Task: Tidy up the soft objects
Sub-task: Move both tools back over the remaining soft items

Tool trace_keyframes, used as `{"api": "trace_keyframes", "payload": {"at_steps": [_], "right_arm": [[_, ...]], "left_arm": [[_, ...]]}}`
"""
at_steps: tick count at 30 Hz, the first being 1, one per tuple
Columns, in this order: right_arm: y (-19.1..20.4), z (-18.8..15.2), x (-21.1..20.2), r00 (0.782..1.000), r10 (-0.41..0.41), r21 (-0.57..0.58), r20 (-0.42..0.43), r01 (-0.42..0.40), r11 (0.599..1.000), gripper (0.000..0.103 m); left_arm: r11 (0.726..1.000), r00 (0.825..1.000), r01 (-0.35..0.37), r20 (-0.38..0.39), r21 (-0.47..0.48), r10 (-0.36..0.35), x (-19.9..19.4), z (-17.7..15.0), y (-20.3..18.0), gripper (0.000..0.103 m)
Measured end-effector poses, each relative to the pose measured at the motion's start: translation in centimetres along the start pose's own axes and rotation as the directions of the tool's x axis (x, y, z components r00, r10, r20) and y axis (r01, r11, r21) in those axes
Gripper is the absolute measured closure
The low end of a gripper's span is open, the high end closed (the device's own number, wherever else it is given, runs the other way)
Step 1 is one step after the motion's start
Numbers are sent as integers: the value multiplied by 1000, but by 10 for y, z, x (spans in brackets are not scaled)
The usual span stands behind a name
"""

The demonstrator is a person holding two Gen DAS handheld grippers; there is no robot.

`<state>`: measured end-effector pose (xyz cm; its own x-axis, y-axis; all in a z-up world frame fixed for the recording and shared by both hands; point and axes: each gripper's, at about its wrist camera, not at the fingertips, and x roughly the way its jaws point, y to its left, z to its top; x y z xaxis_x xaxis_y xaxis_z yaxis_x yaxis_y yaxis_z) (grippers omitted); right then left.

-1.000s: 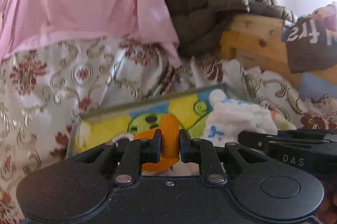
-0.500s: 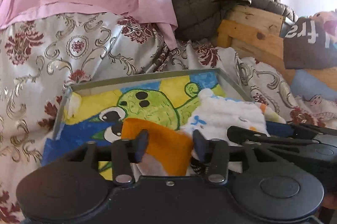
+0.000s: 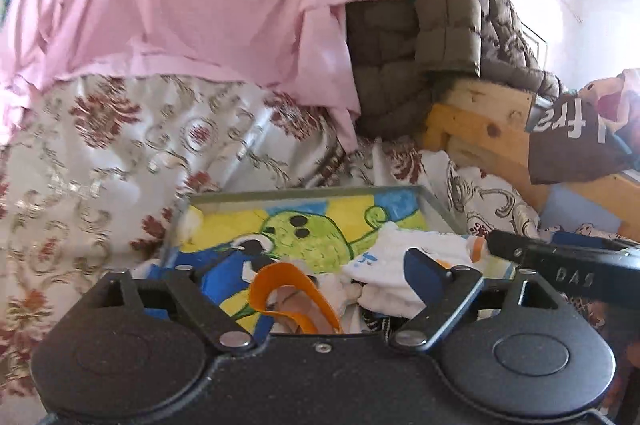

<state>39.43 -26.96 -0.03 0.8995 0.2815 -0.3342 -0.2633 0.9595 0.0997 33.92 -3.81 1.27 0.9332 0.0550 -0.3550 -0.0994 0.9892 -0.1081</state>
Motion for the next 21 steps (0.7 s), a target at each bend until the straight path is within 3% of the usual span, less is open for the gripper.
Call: {"api": "trace_keyframes", "payload": {"at_steps": [3,12,18,21], "right_arm": [[-1,-1,-23,1000,-2,11,27,2,1000,6],[4,-33,-107,996,-1,-4,91,1,1000,1],[10,-54,-151,996,15,7,92,-16,1000,0],[14,-62,-169,996,21,11,86,-22,1000,0]], "left_arm": [[999,999,-37,40,5,37,-29,-3,-1,5],[996,994,-89,66,-27,90,-100,-20,2,2],[996,993,-82,84,43,79,-145,-37,-1,1],[996,997,-64,54,63,60,-161,-45,1,1]]}}
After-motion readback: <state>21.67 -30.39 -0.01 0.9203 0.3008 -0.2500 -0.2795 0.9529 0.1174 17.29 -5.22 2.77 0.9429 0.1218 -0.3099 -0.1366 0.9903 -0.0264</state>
